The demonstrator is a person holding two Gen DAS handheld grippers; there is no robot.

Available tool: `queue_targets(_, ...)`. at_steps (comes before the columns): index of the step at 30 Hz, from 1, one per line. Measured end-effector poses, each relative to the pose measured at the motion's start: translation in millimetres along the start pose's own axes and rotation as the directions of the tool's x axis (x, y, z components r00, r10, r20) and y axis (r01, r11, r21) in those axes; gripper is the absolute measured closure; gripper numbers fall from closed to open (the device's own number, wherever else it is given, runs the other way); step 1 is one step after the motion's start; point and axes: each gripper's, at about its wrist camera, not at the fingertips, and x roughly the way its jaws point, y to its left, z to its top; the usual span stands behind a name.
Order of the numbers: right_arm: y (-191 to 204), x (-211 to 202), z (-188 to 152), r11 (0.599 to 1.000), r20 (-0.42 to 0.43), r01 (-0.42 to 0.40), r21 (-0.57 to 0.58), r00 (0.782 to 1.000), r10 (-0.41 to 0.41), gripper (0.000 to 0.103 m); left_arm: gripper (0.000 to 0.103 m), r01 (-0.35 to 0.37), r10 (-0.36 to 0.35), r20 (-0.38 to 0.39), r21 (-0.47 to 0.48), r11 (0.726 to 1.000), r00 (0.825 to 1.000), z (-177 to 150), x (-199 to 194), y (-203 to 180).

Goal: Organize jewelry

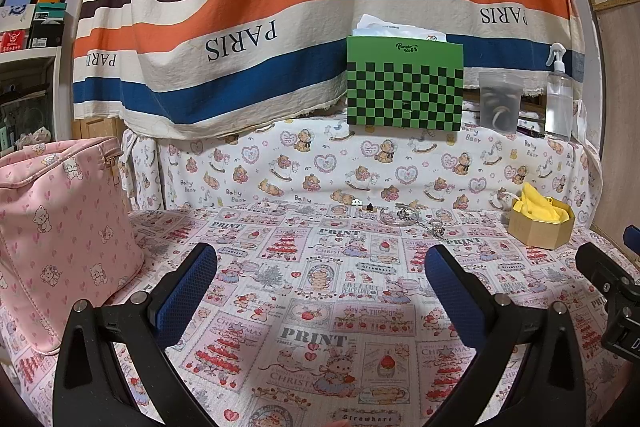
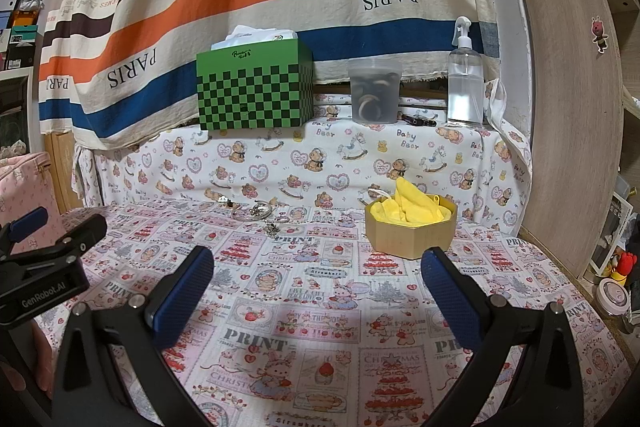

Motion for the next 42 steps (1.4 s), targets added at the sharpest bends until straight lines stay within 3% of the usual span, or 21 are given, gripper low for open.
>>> queue_targets(20,0,0,0,1.0,-0.002,-0.008,0.002,1.0,0.008,0.0,0.0,-0.006,0.006,-0.011,0.001,1.0,1.0,-1,1,-2)
queue_targets(25,2,-1,1,1.0,0.01,0.006,0.003,1.0,-0.006,0.0,0.0,0.086,-0.084,-0.064,0.03,0.996,0.994,0,11,-8)
queue_targets(29,-5,8,0,0.998,-0.025,-0.049,0.034,0.998,0.05,0.0,0.0,0.139,-0.14,0.006,0.061,0.988,0.99,-1,-3,-15)
queue_targets(32,-10,9,-1,0.999,-0.043,-0.006,0.032,0.999,0.007,0.0,0.0,0.151,-0.154,0.057,0.057,0.987,0.986,2,-12,-16)
queue_targets(35,-13,5,4,0.999,-0.015,0.032,0.001,0.999,-0.032,0.0,0.0,0.16,-0.164,0.03,0.098,0.982,0.986,9,-11,-20)
queue_targets(39,-17,5,18,0.999,-0.028,0.028,-0.019,0.999,-0.029,0.0,0.0,0.204,-0.202,-0.029,0.075,0.976,0.979,31,-3,-19)
queue_targets(42,-19,11,30,0.999,-0.033,0.028,-0.025,0.999,-0.028,0.0,0.0,0.248,-0.249,-0.002,0.068,0.966,0.969,51,-2,-18)
